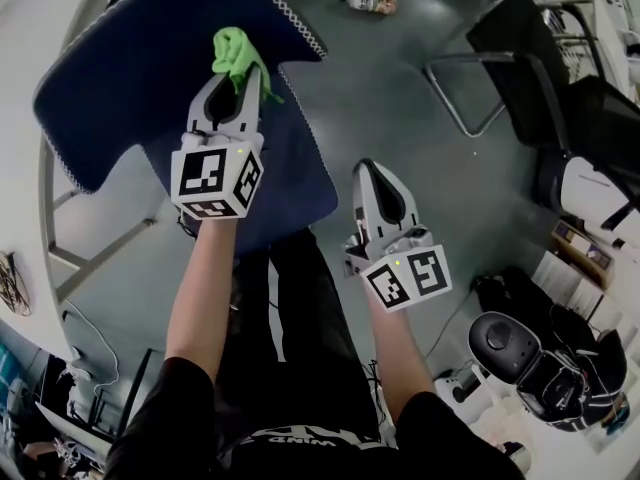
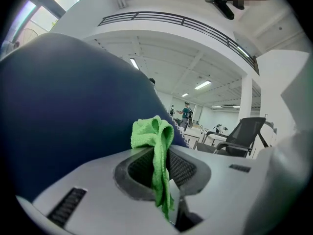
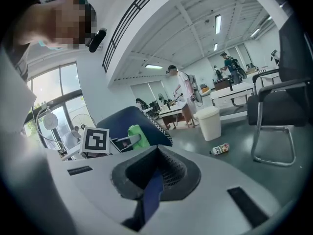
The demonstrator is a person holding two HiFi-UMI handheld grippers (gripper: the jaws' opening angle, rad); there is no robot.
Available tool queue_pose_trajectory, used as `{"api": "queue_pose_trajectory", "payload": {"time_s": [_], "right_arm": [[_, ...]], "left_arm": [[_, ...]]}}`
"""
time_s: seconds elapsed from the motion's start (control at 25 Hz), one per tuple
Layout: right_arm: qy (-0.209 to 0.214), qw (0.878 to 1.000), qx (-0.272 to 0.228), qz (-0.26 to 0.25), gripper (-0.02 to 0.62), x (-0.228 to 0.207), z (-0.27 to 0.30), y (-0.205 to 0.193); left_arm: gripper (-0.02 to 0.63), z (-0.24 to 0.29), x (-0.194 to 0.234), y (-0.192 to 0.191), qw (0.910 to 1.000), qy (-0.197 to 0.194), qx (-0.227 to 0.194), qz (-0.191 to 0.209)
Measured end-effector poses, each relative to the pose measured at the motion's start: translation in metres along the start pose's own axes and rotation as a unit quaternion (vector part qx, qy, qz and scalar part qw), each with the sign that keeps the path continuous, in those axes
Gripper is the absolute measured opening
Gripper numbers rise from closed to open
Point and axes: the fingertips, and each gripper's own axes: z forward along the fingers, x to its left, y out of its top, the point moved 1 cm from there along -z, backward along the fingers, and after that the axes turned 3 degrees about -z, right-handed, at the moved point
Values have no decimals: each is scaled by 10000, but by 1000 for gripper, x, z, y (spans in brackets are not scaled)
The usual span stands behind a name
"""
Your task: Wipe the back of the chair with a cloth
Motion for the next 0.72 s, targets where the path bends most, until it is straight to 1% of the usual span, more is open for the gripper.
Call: {"api": "queue_pose_trajectory", "payload": {"time_s": [0.12,0.24,0.44,0.6,0.72], "right_arm": [[58,10000,24,-2,-9,1,0,-1],[176,9998,54,-17,-9,8,6,-2],[505,9986,140,-48,-9,29,24,-5],[786,9966,228,-104,-9,44,36,-10],[956,9948,306,-141,-9,51,44,-15]], "left_arm": [[57,-8,-4,5,10000,6,-94,1],[57,-24,9,3,9996,251,-110,22],[57,-62,52,-9,9959,903,13,59],[57,-97,91,-19,9883,1525,73,-44],[57,-121,115,-26,9815,1914,74,-33]]}}
